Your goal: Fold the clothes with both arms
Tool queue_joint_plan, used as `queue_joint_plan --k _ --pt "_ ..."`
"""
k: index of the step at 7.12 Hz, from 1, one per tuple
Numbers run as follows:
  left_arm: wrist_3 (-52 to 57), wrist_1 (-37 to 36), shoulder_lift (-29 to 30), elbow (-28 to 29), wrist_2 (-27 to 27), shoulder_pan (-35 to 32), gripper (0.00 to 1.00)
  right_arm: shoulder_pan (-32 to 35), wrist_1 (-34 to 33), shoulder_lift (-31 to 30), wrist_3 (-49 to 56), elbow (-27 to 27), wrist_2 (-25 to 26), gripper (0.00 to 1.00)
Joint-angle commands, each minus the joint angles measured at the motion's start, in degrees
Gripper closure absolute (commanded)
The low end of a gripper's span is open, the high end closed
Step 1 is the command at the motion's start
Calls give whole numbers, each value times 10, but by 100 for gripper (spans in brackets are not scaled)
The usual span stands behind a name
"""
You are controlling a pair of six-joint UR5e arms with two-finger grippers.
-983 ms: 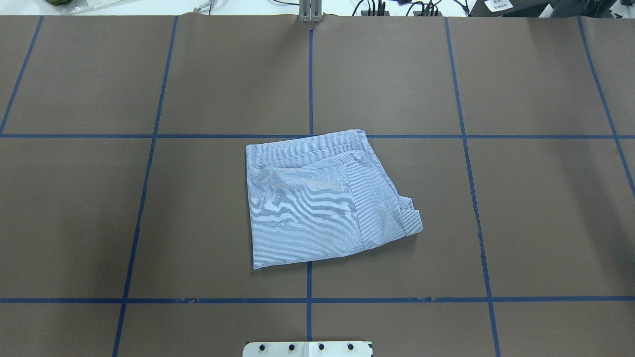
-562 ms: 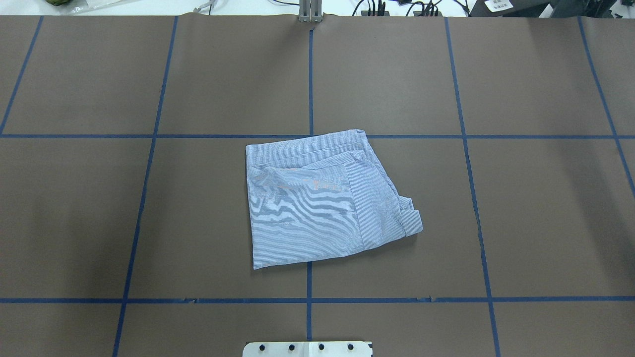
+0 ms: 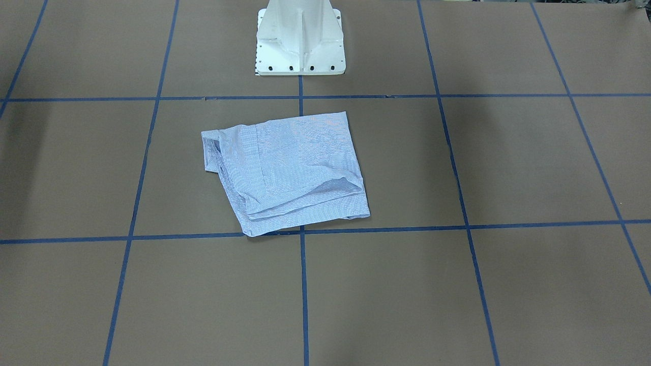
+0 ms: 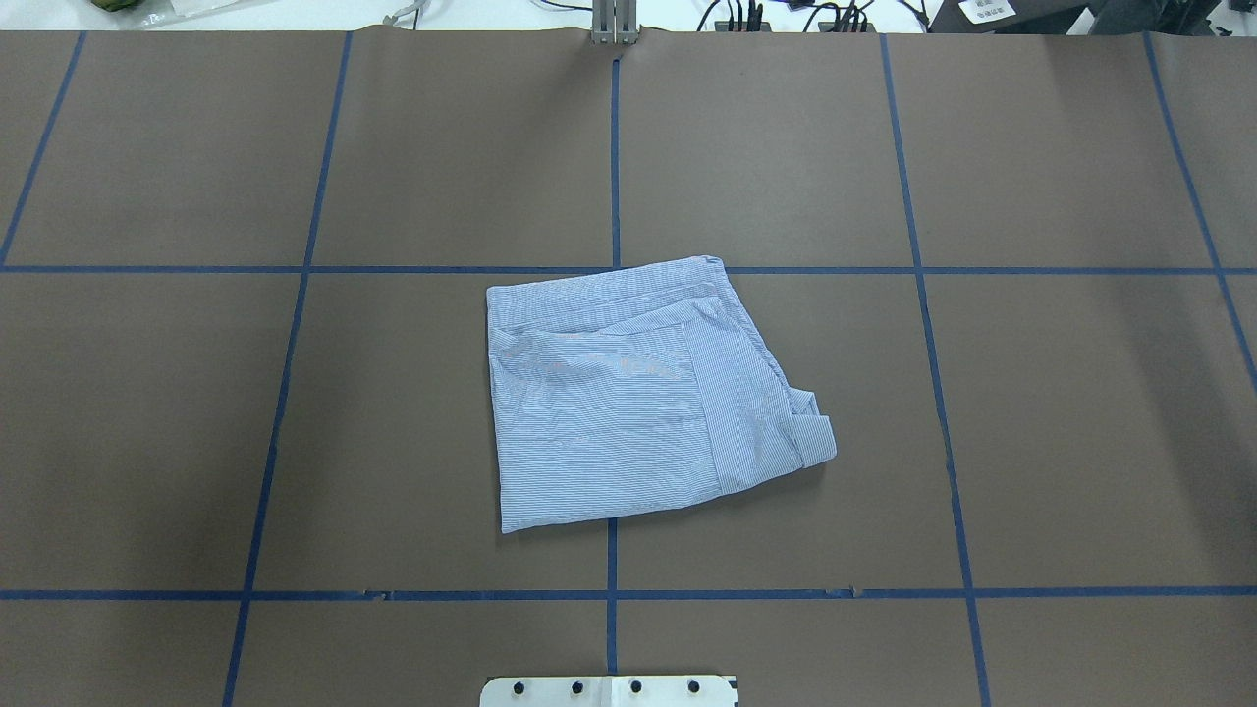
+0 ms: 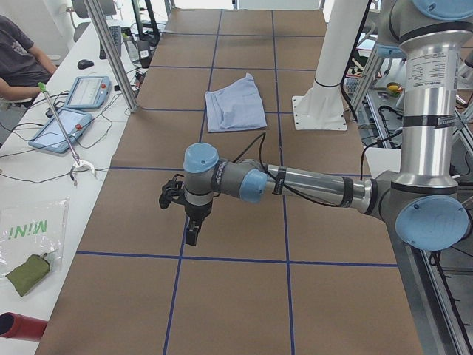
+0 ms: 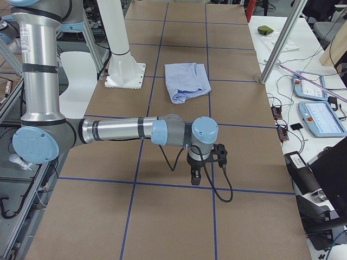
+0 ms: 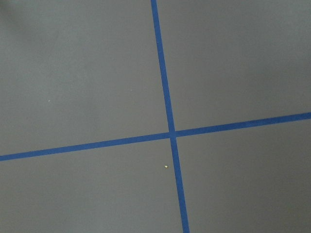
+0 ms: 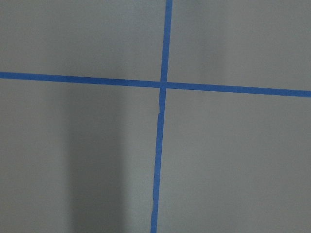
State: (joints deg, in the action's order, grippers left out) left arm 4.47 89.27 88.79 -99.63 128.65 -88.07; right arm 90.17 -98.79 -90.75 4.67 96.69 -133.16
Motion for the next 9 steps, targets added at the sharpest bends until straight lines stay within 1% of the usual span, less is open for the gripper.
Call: queue_joint_plan --k 1,3,9 --pt "56 -13 3 40 37 -18 0 1 1 -2 2 -23 -22 0" --pt "51 -9 4 42 38 -18 0 4 1 -4 1 -28 -28 0" --pt "49 -9 4 37 38 -17 0 20 1 -19 2 -34 -26 0"
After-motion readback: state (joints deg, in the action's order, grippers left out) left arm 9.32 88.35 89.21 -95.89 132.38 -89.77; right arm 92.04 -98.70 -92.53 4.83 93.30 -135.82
